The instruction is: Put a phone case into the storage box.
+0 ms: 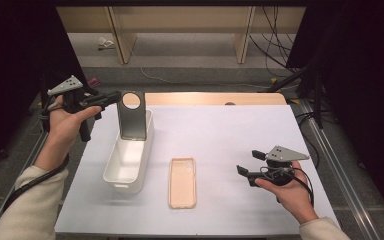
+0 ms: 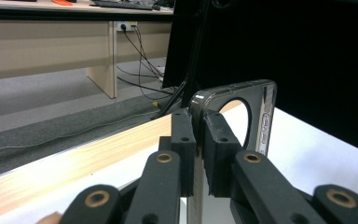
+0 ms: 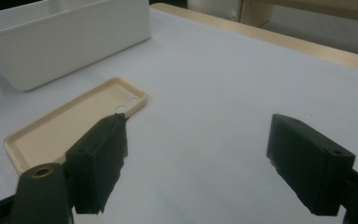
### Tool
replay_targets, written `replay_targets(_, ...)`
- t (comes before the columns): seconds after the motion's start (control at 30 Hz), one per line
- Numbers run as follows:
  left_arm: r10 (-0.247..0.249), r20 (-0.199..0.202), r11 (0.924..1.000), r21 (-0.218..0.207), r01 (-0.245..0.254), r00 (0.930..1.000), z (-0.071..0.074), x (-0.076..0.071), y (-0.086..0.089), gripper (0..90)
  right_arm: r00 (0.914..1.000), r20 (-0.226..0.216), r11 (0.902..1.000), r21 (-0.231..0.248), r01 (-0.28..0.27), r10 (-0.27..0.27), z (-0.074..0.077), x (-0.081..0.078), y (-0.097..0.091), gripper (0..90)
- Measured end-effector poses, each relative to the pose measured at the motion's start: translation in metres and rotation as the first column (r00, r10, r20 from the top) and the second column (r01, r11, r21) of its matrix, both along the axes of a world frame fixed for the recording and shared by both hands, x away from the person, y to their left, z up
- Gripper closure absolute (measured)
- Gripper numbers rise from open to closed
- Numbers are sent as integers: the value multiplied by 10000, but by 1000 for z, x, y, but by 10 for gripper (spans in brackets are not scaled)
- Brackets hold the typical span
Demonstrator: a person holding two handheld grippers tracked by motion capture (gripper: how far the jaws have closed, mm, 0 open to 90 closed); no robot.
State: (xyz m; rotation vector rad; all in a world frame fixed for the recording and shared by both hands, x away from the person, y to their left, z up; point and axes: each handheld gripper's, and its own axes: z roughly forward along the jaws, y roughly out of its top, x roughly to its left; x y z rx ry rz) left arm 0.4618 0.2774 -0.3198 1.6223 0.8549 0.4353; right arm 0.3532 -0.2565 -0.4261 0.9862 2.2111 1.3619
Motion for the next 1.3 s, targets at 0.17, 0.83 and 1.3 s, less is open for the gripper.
replay_targets(0.17,66,-75,10000,50,-65,10000,-1,5,0,832,10000,3,10000,14,9,-9,0,0,0,211)
replay_targets(0.83,432,-185,9977,527,-422,9989,-11,25,4,833,10000,-20,10000,18,8,-8,-1,0,0,207)
replay_targets(1.3,503,-291,9968,631,-484,9983,-17,34,6,833,10000,-27,10000,21,20,-20,-1,1,0,207)
